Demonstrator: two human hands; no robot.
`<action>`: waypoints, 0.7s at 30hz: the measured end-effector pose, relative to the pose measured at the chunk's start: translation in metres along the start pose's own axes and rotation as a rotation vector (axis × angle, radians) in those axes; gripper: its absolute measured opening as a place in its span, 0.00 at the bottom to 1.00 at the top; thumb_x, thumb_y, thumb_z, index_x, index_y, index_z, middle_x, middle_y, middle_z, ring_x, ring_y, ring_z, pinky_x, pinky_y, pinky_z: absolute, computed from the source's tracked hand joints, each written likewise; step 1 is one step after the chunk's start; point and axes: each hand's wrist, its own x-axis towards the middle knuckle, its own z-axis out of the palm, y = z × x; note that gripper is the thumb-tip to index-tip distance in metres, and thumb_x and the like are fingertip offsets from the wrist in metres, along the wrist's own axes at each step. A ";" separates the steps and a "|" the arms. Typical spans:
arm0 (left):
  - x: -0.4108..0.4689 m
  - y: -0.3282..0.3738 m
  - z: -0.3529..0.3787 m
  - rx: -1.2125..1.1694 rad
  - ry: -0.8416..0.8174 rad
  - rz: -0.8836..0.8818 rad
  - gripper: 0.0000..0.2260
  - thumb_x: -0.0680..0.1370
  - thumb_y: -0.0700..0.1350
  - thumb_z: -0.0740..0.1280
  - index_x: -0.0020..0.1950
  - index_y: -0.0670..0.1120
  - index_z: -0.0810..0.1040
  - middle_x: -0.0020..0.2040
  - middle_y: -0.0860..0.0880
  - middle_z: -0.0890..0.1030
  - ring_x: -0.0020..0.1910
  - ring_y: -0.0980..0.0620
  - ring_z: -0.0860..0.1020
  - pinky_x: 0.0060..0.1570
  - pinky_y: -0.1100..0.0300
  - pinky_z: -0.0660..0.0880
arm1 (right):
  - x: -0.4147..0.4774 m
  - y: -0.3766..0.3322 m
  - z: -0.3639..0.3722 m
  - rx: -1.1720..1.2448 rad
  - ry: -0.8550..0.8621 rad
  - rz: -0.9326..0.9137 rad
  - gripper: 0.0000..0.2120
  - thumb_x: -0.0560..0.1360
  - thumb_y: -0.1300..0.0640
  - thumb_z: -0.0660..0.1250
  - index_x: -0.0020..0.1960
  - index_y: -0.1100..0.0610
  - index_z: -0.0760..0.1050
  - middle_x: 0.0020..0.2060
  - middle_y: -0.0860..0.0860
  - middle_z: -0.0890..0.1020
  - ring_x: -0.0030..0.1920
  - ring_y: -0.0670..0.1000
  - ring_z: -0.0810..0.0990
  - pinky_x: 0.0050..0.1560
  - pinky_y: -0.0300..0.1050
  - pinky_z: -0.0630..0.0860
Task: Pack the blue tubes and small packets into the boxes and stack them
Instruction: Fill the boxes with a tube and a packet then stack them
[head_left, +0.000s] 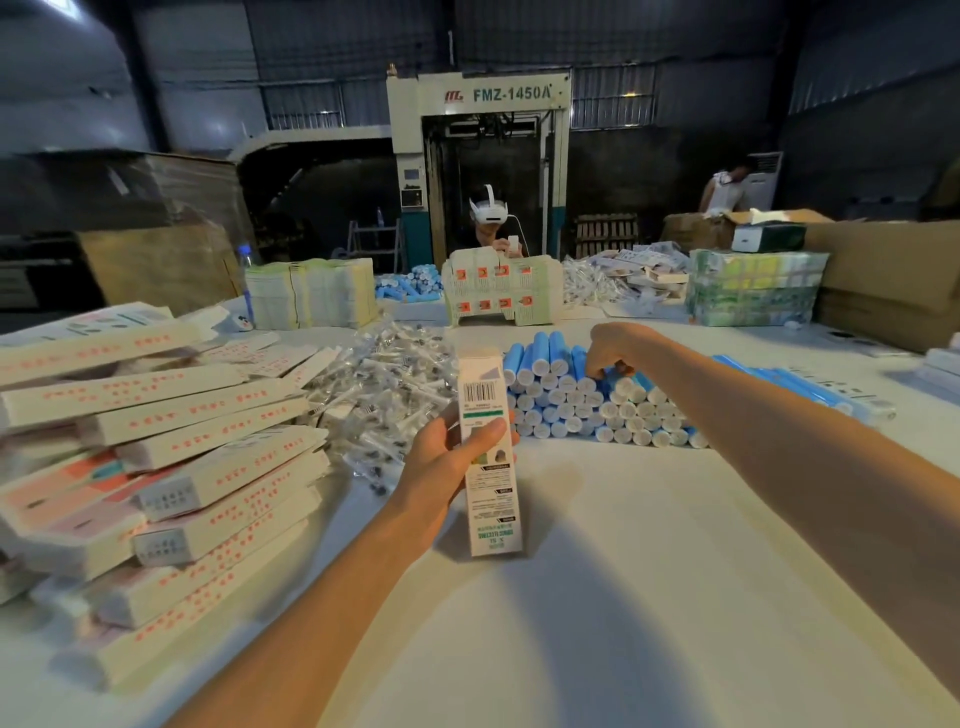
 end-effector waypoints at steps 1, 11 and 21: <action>0.000 -0.001 0.000 0.008 -0.005 0.000 0.18 0.80 0.46 0.75 0.70 0.48 0.79 0.61 0.44 0.87 0.61 0.43 0.85 0.58 0.49 0.83 | 0.001 0.002 0.002 -0.007 0.034 -0.008 0.08 0.80 0.66 0.64 0.58 0.66 0.72 0.41 0.57 0.74 0.34 0.52 0.72 0.30 0.41 0.69; 0.002 0.002 0.002 0.115 0.019 0.038 0.15 0.74 0.50 0.80 0.59 0.55 0.85 0.58 0.45 0.88 0.59 0.43 0.86 0.62 0.40 0.81 | -0.020 0.022 0.021 0.739 0.541 -0.111 0.13 0.87 0.59 0.53 0.67 0.65 0.66 0.57 0.62 0.76 0.50 0.57 0.74 0.43 0.51 0.69; -0.004 0.009 0.008 0.205 0.044 0.079 0.20 0.73 0.51 0.82 0.63 0.50 0.84 0.58 0.48 0.88 0.61 0.45 0.85 0.68 0.39 0.78 | -0.134 -0.035 -0.001 1.659 0.364 -0.873 0.14 0.85 0.61 0.63 0.69 0.62 0.68 0.52 0.54 0.85 0.56 0.51 0.85 0.56 0.45 0.81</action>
